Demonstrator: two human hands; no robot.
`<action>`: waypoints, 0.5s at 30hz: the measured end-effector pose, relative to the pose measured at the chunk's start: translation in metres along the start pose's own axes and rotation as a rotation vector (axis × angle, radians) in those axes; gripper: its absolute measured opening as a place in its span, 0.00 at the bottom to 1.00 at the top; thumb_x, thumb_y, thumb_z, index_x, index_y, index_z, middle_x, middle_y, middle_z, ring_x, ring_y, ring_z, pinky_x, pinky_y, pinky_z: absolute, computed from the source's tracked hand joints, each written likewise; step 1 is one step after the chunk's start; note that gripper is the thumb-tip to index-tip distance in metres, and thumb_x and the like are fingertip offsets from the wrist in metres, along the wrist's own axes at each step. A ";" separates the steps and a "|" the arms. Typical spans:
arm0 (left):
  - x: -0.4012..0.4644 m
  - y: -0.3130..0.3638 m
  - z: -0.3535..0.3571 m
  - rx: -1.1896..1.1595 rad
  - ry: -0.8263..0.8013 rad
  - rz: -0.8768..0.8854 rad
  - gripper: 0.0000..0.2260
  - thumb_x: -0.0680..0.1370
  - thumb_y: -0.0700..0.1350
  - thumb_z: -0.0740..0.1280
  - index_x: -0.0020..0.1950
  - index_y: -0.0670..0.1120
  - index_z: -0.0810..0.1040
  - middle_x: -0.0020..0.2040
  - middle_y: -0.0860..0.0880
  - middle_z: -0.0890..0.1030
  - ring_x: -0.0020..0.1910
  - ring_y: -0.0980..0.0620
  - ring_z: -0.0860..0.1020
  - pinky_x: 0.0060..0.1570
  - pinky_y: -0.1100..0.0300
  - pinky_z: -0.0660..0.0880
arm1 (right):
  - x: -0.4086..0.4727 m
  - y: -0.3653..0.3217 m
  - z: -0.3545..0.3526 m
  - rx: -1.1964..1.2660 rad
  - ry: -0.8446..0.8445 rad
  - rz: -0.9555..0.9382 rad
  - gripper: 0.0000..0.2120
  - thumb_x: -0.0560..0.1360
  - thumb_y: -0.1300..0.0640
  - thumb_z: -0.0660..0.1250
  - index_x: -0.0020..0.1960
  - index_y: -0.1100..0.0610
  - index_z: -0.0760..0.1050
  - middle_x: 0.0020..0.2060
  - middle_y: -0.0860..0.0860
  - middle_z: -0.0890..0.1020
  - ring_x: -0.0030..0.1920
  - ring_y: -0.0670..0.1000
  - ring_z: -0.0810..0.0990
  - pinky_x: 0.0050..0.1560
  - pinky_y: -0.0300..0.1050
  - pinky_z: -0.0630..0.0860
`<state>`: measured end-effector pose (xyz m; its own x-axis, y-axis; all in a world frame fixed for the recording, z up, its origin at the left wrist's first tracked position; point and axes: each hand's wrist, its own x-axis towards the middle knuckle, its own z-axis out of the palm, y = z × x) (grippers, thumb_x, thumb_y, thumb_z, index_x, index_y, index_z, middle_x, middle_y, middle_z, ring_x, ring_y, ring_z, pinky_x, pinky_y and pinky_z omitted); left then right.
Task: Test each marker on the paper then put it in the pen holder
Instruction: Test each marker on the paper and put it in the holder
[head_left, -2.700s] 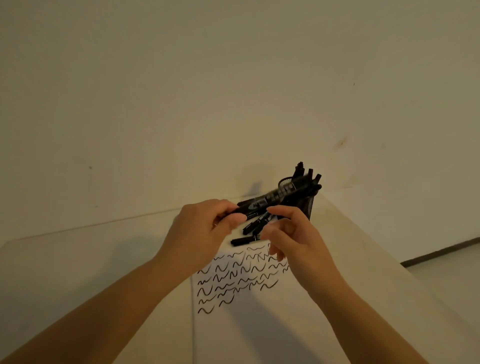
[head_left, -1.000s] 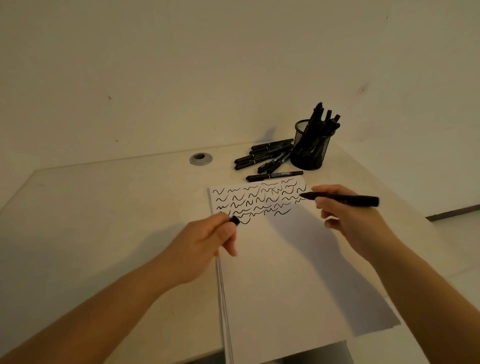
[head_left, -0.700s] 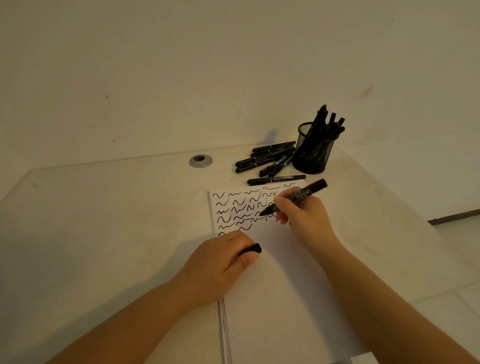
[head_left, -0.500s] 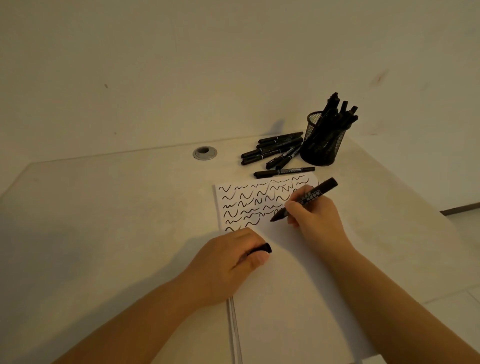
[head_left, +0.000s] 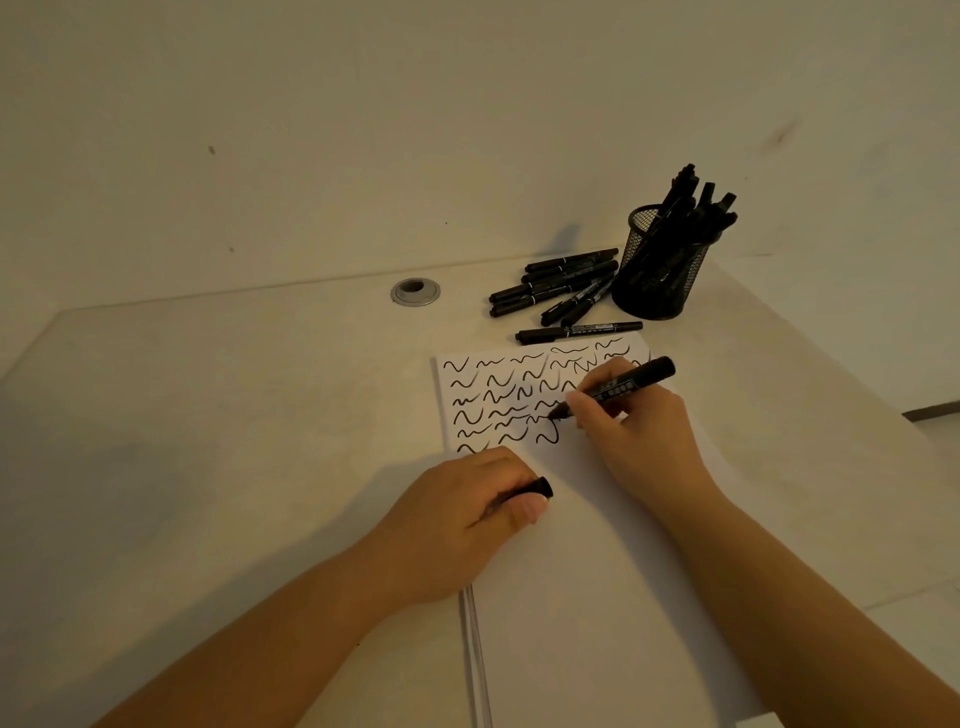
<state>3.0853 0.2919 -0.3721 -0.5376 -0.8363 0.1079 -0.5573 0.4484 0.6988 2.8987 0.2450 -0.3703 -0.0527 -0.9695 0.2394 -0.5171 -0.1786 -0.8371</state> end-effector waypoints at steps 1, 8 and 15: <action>0.000 0.000 0.000 -0.001 0.001 -0.001 0.22 0.74 0.62 0.51 0.48 0.46 0.76 0.45 0.49 0.78 0.44 0.50 0.75 0.46 0.50 0.71 | -0.001 0.000 0.001 0.033 -0.002 -0.014 0.06 0.72 0.54 0.67 0.37 0.46 0.73 0.29 0.43 0.80 0.34 0.40 0.77 0.33 0.29 0.71; 0.000 0.001 0.003 -0.051 0.119 -0.048 0.09 0.76 0.56 0.57 0.40 0.54 0.71 0.34 0.55 0.75 0.34 0.57 0.72 0.35 0.62 0.70 | -0.002 -0.002 -0.011 0.449 -0.010 0.077 0.08 0.73 0.62 0.67 0.39 0.50 0.77 0.25 0.44 0.77 0.26 0.41 0.73 0.28 0.31 0.70; 0.000 0.002 0.003 -0.142 0.195 -0.136 0.10 0.74 0.56 0.57 0.43 0.54 0.75 0.36 0.60 0.78 0.34 0.57 0.77 0.40 0.53 0.75 | 0.000 0.000 -0.014 0.991 -0.206 0.247 0.15 0.74 0.57 0.57 0.32 0.55 0.78 0.21 0.52 0.73 0.22 0.48 0.69 0.22 0.36 0.65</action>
<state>3.0823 0.2943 -0.3727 -0.3244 -0.9368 0.1308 -0.5145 0.2908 0.8067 2.8869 0.2470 -0.3638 0.1338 -0.9910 -0.0039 0.4267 0.0611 -0.9023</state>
